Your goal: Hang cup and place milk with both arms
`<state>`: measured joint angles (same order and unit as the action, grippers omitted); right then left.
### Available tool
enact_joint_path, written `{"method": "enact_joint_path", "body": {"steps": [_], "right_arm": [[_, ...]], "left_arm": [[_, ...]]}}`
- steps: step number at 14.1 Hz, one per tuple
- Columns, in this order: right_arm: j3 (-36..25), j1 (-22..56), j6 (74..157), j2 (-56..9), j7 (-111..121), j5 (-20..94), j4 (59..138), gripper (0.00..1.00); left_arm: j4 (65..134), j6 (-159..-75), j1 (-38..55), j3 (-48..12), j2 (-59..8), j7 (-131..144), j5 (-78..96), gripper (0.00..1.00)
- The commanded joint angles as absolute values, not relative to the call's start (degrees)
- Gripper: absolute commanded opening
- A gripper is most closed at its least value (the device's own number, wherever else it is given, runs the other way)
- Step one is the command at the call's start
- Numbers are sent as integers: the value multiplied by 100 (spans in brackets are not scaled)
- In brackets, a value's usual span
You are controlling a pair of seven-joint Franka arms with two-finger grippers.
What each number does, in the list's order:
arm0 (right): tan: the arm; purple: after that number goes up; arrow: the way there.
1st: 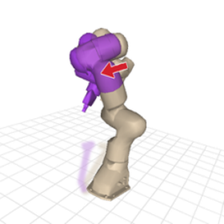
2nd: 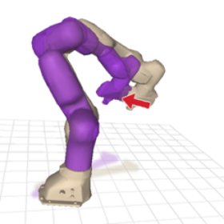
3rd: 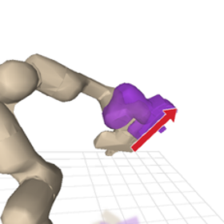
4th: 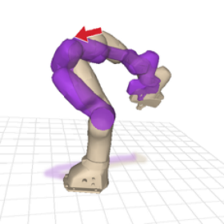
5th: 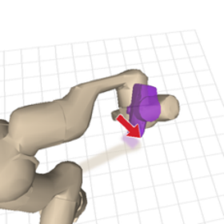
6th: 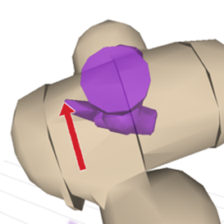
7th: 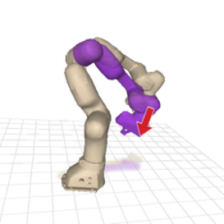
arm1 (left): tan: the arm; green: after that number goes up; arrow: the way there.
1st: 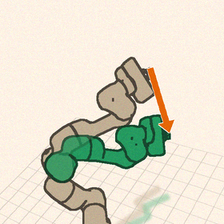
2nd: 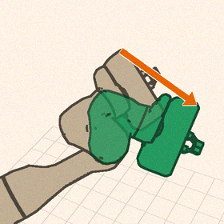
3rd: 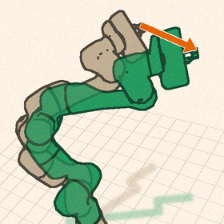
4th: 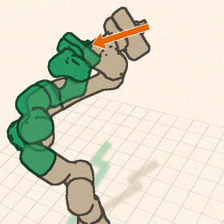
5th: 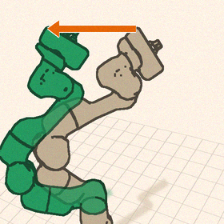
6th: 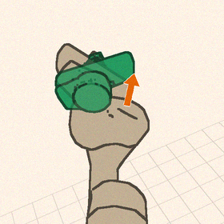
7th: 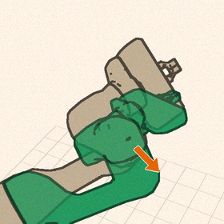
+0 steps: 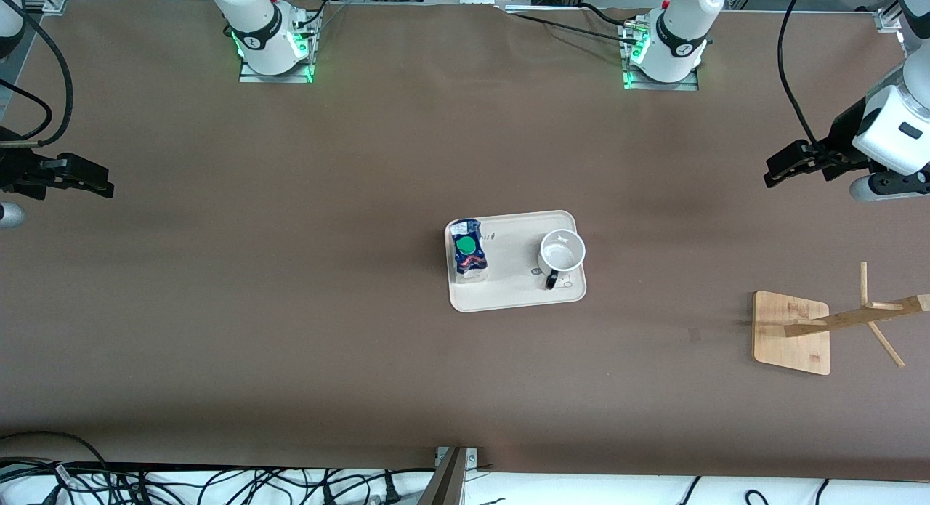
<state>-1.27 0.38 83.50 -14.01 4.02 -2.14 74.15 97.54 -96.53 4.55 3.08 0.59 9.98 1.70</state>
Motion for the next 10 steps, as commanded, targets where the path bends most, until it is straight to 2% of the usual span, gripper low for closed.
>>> {"method": "enact_joint_path", "body": {"steps": [1, 10], "right_arm": [[-141, 26, 8394, -1362, 378, -167, 7453, 100], [-132, 35, 8315, -1345, 396, -114, 7409, 100]], "left_arm": [[9747, -9580, 431, 264, 132, 1063, 105, 100], [9747, -9589, 431, 255, 132, 1072, 105, 100]]}}
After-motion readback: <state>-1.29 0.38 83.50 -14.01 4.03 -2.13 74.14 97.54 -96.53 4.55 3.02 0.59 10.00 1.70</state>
